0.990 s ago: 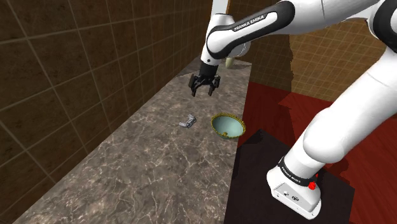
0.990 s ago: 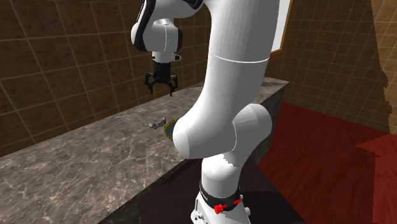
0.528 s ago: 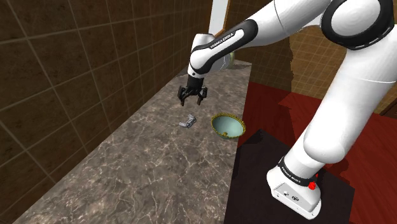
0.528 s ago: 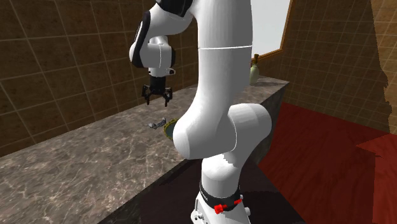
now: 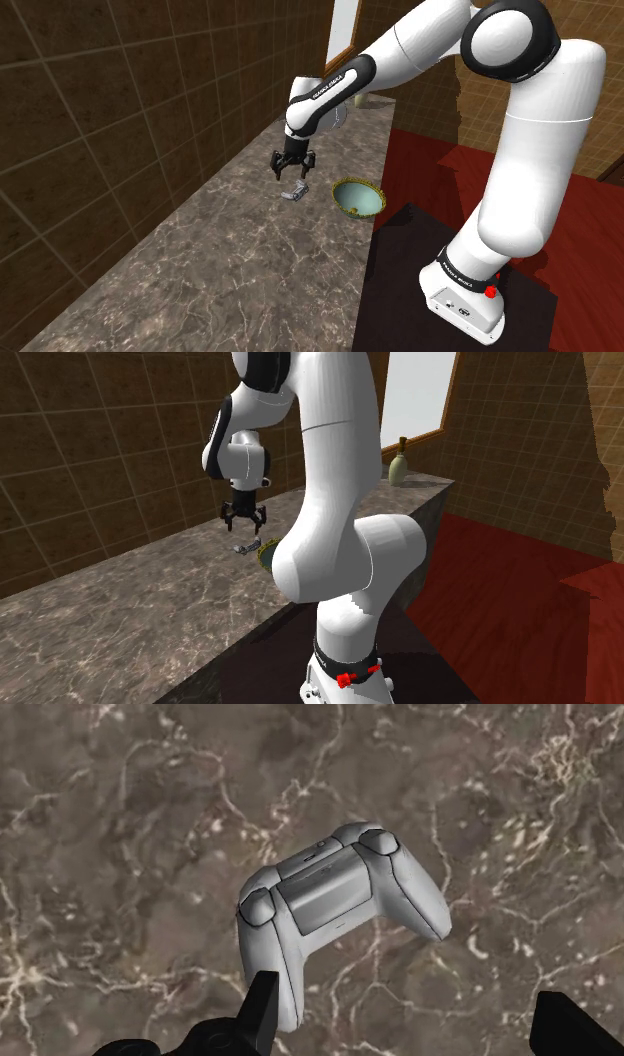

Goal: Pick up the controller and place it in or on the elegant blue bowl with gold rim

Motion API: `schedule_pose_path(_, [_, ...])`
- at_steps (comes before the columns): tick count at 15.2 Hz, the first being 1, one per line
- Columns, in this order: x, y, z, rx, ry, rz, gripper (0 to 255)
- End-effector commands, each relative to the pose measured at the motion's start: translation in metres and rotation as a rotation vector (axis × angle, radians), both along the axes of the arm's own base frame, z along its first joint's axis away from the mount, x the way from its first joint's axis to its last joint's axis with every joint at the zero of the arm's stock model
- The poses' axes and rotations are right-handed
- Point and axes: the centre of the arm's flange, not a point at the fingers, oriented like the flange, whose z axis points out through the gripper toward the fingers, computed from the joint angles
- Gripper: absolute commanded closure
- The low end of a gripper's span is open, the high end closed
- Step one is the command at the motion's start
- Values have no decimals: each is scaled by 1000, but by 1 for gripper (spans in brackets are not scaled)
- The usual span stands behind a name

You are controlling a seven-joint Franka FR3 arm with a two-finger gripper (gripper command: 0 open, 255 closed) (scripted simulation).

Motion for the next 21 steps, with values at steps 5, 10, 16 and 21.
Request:
schedule_pose_path(5, [0, 2, -18, 0, -1, 0, 0])
schedule_pose_path(10, [0, 2, -18, 0, -1, 0, 0])
schedule_pose_path(16, [0, 3, -18, 0, -1, 0, 255])
schedule_pose_path(21, [0, 3, -18, 0, -1, 0, 0])
